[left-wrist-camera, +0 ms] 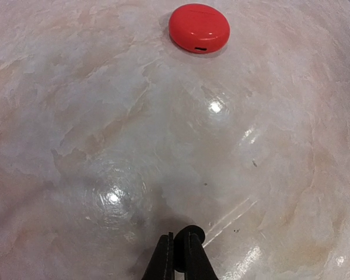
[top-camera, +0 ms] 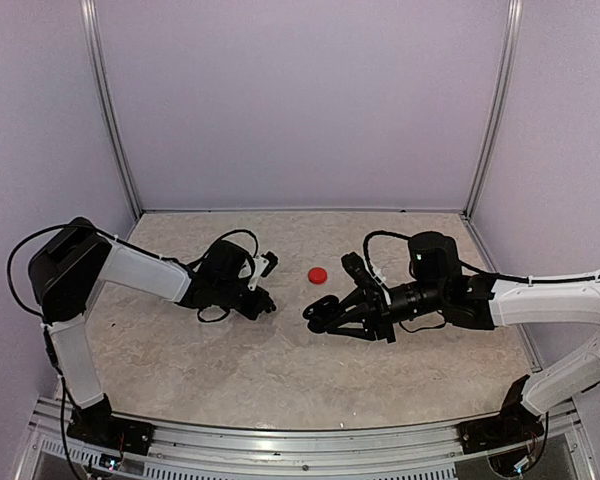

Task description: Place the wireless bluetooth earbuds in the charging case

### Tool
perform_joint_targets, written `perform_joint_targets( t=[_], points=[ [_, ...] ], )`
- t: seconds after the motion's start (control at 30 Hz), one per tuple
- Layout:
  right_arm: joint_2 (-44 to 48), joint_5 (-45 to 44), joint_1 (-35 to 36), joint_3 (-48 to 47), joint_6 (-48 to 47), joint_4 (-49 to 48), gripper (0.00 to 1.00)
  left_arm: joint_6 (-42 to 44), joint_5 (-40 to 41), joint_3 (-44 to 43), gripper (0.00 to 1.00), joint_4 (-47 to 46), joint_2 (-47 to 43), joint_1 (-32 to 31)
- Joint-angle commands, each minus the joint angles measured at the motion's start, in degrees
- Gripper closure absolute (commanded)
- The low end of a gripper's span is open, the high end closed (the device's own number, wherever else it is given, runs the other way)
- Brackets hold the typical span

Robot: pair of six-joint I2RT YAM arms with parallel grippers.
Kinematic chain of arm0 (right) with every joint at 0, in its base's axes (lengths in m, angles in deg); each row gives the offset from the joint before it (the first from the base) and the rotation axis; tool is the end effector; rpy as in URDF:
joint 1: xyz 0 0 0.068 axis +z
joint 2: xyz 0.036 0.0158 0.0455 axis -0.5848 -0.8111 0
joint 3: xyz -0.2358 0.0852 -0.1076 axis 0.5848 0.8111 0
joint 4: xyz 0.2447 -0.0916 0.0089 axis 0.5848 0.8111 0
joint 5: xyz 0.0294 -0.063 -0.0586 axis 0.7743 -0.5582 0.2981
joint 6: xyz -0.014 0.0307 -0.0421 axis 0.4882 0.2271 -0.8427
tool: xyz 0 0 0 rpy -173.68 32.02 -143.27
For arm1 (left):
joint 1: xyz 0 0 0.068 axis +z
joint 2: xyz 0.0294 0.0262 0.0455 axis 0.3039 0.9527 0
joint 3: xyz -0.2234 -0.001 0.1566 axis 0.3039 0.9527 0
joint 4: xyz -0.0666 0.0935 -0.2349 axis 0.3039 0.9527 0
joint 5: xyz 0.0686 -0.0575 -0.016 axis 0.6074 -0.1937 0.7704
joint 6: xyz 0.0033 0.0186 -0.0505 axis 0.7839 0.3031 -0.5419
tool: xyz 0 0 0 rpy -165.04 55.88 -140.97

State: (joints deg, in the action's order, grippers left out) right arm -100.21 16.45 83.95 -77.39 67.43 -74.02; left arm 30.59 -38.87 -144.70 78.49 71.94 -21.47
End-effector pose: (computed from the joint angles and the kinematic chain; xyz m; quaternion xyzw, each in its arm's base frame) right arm 0.1716 0.2290 0.2439 -0.5008 0.6162 0.5013 0.3436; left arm 0.2895 -0.2415 0.1290 0.3096 0.8701 -0.1893 0.3335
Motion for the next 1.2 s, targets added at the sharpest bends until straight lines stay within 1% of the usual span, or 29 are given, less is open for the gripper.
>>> perform_joint_targets(
  t=[0.0, 0.13, 0.2, 0.37, 0.53, 0.77, 0.87, 0.9, 1.0, 1.17],
  points=[
    [1.65, -0.12, -0.63, 0.28, -0.51, -0.12, 1.00, 0.25, 1.35, 2.80, 1.00, -0.89, -5.31, -1.36],
    [1.97, -0.13, -0.61, 0.30, -0.47, -0.25, 1.00, 0.22, 2.36, 6.24, 1.00, -3.53, -12.58, -2.56],
    [1.86, 0.25, -0.62, -0.02, -2.36, -0.11, 1.00, -0.10, 1.97, 8.17, 1.00, -5.46, -18.20, -3.58],
    [1.72, 2.39, -0.62, -0.64, -3.18, -0.95, 1.00, -1.72, 3.60, 13.61, 1.00, -11.31, -32.20, -6.26],
    [1.16, 4.56, -0.43, -1.81, -4.73, -0.42, 1.00, 2.48, 2.79, 15.66, 1.00, -12.50, -41.22, -10.88],
    [0.46, 5.12, -0.01, -3.88, -6.32, 1.09, 1.00, 3.76, -2.15, 15.89, 1.00, -13.50, -45.69, -16.52],
    [-0.57, 5.53, 0.17, -5.64, -6.99, 2.03, 1.00, 1.17, -5.90, 16.26, 1.00, -17.03, -45.64, -18.90],
    [-0.99, 5.55, 0.29, -6.29, -7.43, 2.52, 1.00, 1.48, -6.36, 16.25, 1.00, -17.93, -45.46, -20.03],
    [-1.54, 5.26, 0.82, -7.04, -8.19, 2.91, 1.00, 4.09, -4.99, 16.01, 1.00, -19.35, -44.61, -23.62],
    [-1.77, 4.24, 1.55, -8.05, -8.95, 3.82, 1.00, 5.67, -2.22, 14.69, 1.00, -19.63, -41.97, -26.71]
  ],
)
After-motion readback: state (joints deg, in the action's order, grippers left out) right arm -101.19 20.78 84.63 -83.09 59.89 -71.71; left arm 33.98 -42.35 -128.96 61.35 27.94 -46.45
